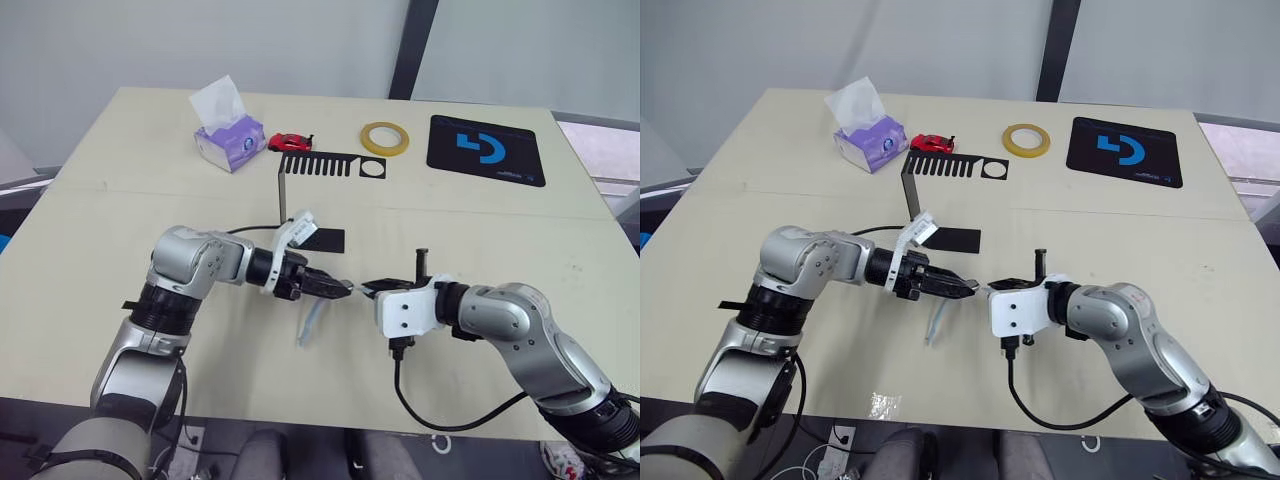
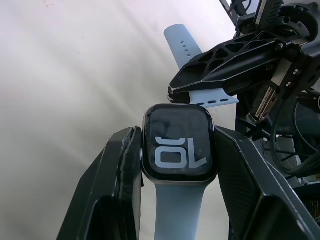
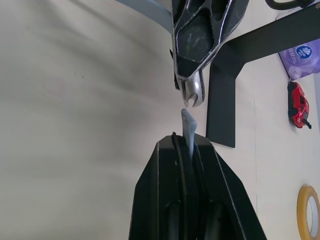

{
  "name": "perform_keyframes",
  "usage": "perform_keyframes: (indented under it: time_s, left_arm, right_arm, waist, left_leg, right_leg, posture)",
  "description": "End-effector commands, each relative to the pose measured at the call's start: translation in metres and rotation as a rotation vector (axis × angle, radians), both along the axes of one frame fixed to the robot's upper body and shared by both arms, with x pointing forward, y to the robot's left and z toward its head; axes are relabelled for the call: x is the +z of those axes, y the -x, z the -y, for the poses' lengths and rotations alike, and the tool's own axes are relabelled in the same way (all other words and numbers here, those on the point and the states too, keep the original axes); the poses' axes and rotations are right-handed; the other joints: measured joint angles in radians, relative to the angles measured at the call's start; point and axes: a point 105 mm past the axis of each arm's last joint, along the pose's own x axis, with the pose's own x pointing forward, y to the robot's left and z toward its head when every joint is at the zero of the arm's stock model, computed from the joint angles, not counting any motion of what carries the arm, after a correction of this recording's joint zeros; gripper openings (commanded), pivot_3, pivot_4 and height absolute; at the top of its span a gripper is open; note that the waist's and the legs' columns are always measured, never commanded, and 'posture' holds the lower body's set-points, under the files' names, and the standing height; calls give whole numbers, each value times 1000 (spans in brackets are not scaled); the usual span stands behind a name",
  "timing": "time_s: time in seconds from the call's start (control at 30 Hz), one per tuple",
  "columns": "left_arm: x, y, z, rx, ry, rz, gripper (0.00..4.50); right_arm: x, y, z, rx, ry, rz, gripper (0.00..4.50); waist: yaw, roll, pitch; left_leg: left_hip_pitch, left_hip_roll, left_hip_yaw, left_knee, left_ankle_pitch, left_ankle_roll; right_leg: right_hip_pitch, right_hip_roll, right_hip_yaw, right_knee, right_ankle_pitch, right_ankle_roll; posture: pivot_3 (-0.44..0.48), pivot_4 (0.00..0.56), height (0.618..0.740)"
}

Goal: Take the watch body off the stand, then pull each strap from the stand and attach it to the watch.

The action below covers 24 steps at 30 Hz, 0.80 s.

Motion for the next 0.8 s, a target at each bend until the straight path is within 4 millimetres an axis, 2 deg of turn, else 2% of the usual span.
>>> perform_keyframes:
  time_s: [0.03, 0.6, 0.8]
  left_arm:
    - [9, 0, 4, -20, 16, 45, 1744]
    - [4, -6, -1, 6, 2, 42, 1744]
    - [7, -4, 2, -6, 20, 37, 1744]
  right_arm:
    - [12, 3, -5, 20, -10, 44, 0]
    - [22, 9, -4, 17, -26, 49, 0]
    - [18, 9, -3, 8, -16, 37, 0]
  waist:
    - [1, 0, 0]
    - [0, 0, 0]
    - [0, 0, 0]
  left_leg:
    - [0, 0, 0, 0, 0, 0]
    - [0, 0, 0, 0, 0, 0]
    - [0, 0, 0, 0, 0, 0]
  right_leg:
    - [0, 0, 0, 0, 0, 0]
    - [0, 0, 0, 0, 0, 0]
    - [0, 0, 0, 0, 0, 0]
  posture:
    - [0, 150, 738]
    - [0, 150, 738]
    - [0, 150, 738]
